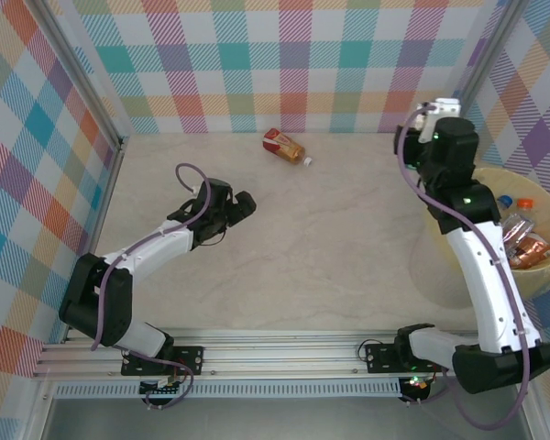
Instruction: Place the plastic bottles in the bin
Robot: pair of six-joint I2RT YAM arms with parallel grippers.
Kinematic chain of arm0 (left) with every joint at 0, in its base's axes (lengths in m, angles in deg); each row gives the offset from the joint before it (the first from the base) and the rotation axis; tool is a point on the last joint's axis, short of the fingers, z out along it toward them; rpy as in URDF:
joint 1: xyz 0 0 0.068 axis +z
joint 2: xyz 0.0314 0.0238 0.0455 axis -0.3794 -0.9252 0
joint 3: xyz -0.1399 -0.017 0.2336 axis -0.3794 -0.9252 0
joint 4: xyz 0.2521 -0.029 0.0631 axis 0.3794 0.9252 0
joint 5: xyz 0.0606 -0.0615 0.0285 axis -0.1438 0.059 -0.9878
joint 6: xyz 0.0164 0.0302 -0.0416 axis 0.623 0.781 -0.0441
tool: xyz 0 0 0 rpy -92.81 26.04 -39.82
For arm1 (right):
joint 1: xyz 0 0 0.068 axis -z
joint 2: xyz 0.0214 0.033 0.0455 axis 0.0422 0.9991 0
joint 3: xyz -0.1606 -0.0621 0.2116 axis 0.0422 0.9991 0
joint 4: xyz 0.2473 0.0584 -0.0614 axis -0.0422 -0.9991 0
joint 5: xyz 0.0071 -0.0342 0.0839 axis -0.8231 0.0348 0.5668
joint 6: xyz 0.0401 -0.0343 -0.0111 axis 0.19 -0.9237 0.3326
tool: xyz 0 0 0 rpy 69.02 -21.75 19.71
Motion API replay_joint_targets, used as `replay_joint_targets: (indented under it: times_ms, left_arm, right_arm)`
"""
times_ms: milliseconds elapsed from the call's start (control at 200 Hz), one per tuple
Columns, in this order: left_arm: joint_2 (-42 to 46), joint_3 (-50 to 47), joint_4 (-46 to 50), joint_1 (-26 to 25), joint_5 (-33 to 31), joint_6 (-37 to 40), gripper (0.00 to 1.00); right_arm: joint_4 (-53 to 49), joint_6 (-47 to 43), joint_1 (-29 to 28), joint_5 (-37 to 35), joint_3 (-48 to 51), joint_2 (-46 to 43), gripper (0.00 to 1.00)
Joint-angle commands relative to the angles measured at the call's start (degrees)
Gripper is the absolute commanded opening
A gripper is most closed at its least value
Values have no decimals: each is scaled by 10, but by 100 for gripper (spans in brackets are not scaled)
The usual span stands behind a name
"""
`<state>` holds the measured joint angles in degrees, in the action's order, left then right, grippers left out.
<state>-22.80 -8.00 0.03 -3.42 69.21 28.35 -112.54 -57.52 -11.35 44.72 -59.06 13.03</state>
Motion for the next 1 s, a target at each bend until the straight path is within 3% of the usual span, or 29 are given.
replay_joint_targets:
  times_ms: [0, 150, 400, 685, 800, 995]
  left_arm:
    - [-1, 21, -16, 8, 4, -5, 100]
    - [-13, 24, -23, 8, 10, -10, 100]
    - [-25, 32, -26, 6, 23, -12, 100]
    - [-39, 47, -25, 6, 28, -11, 100]
    - [-50, 60, -25, 6, 37, -9, 100]
    - [-53, 59, -23, 6, 35, -9, 100]
  right_arm:
    - [-60, 29, 55, -19, -23, -32, 44]
    - [-99, 35, 105, -33, -30, -40, 43]
    - [-91, -12, 125, -140, -23, -43, 45]
    - [-86, 17, 188, -148, 17, -45, 47]
    - [-90, 78, 201, -93, 32, -43, 54]
    - [-92, 126, 202, -47, 22, -38, 82]
